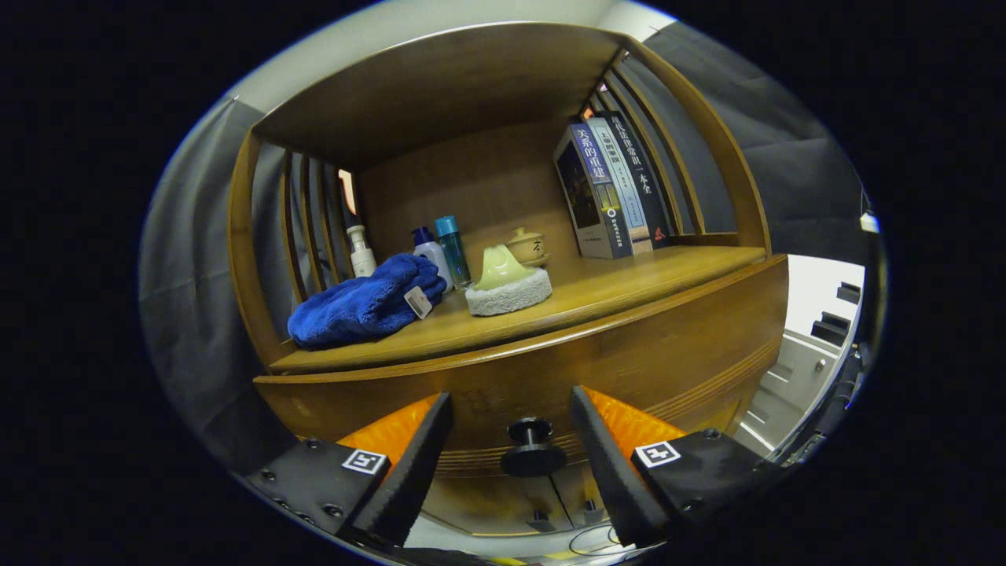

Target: Pull open the drawer, take out the items inside it, and place them on the countertop above the cabinet.

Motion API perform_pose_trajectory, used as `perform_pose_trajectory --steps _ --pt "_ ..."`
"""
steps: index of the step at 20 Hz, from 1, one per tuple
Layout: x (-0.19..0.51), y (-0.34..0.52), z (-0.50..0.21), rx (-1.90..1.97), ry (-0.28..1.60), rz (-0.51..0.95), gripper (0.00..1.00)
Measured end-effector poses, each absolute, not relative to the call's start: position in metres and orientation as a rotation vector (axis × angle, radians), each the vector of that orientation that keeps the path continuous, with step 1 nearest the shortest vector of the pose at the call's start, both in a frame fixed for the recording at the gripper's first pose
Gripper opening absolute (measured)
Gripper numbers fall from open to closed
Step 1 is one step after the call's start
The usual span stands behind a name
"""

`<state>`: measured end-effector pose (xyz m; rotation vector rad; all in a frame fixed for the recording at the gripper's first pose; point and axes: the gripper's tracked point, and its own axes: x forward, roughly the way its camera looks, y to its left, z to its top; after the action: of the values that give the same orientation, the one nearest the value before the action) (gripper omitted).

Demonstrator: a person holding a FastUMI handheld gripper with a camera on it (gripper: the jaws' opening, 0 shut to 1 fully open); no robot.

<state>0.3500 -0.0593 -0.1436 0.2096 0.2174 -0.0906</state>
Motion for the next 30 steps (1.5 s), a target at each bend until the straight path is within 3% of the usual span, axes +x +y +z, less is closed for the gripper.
perform_pose_trajectory --steps 12,21,30 --pt "0.354 -0.066 -0.150 0.108 0.204 -0.103 0.98" --pt "0.295 -0.117 -0.052 0.097 0.035 -0.126 0.98" --pt "0.226 -0.107 -0.007 0.110 0.035 -0.035 0.98"
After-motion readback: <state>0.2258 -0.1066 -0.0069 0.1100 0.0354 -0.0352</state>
